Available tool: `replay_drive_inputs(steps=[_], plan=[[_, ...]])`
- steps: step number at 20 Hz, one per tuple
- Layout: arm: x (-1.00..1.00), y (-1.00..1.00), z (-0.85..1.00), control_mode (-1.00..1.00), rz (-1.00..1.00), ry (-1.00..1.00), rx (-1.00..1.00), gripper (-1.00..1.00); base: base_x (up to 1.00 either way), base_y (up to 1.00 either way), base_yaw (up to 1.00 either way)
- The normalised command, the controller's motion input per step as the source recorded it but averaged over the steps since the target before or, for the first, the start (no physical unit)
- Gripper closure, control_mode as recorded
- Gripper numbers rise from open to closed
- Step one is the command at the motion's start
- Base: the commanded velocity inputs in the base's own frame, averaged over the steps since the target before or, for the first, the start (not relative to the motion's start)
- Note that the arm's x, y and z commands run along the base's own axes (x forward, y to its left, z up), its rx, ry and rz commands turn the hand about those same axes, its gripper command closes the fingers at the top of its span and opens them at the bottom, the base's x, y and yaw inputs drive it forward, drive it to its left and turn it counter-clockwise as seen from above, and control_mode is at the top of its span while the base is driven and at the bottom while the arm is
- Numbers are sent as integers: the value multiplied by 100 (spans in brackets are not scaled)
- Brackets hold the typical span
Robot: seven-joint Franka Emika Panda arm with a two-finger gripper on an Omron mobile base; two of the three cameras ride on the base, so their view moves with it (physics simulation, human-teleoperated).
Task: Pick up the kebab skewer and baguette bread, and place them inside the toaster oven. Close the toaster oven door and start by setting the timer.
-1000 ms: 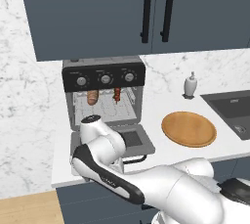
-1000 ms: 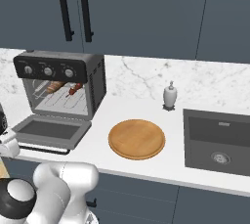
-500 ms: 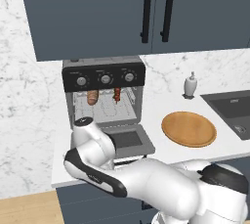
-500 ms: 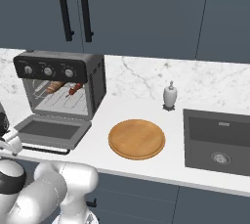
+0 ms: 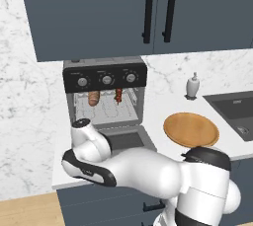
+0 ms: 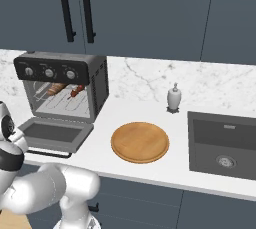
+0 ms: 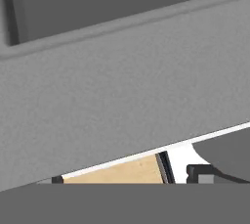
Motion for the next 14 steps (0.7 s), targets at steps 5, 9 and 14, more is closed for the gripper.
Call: replay_drive_inputs(steps=[5, 9, 14], plan=[[9, 0, -26, -100, 4, -9, 0, -100, 0, 0, 0], [18, 0, -24, -100, 4, -7, 0, -100, 0, 0, 0], [12, 0, -34, -100, 4, -4, 0, -100, 0, 0, 0]])
